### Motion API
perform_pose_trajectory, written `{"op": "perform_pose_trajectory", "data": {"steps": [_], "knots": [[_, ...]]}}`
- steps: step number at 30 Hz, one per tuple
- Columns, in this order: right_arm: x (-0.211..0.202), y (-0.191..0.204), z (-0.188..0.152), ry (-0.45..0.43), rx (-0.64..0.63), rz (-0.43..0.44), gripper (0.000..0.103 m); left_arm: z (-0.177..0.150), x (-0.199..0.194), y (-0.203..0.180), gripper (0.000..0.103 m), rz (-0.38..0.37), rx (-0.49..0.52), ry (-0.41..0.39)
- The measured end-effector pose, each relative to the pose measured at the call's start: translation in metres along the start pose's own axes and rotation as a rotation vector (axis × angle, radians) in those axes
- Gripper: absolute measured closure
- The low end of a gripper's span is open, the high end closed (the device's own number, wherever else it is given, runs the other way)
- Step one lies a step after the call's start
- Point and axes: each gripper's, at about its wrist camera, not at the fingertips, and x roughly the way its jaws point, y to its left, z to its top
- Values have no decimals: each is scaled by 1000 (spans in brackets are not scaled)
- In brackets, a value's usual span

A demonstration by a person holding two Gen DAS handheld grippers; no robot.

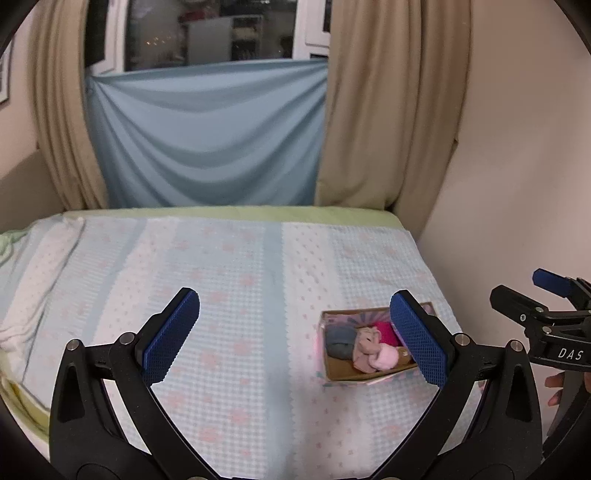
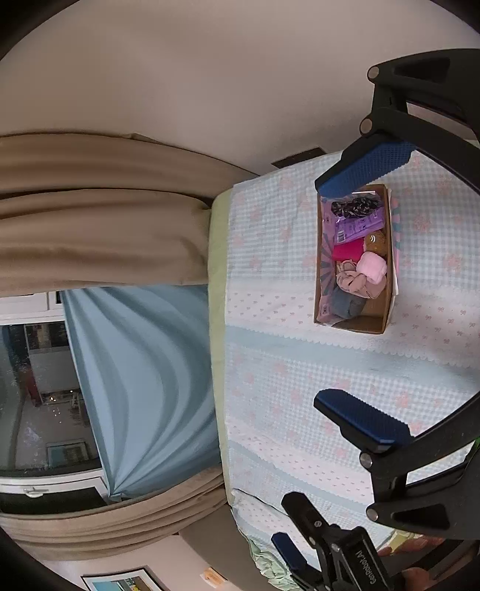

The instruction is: Organize soft objects

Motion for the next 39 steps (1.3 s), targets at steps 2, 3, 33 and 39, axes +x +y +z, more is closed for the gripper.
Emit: {"op": "perform_pose_trajectory", "data": {"steps": [2, 3, 33, 39], "knots": [[-6, 4, -3, -19, 3, -4, 0, -5, -10, 6, 0, 7, 1, -18], [-8, 6, -4, -24, 3, -7, 0, -7, -14, 10, 0, 8, 0, -23], [-33, 21, -7, -105, 24, -54, 0, -16, -48, 22, 0, 24, 16, -139], [-35, 23, -6, -113, 23, -56, 0, -15, -51, 22, 0, 25, 25, -150]]}}
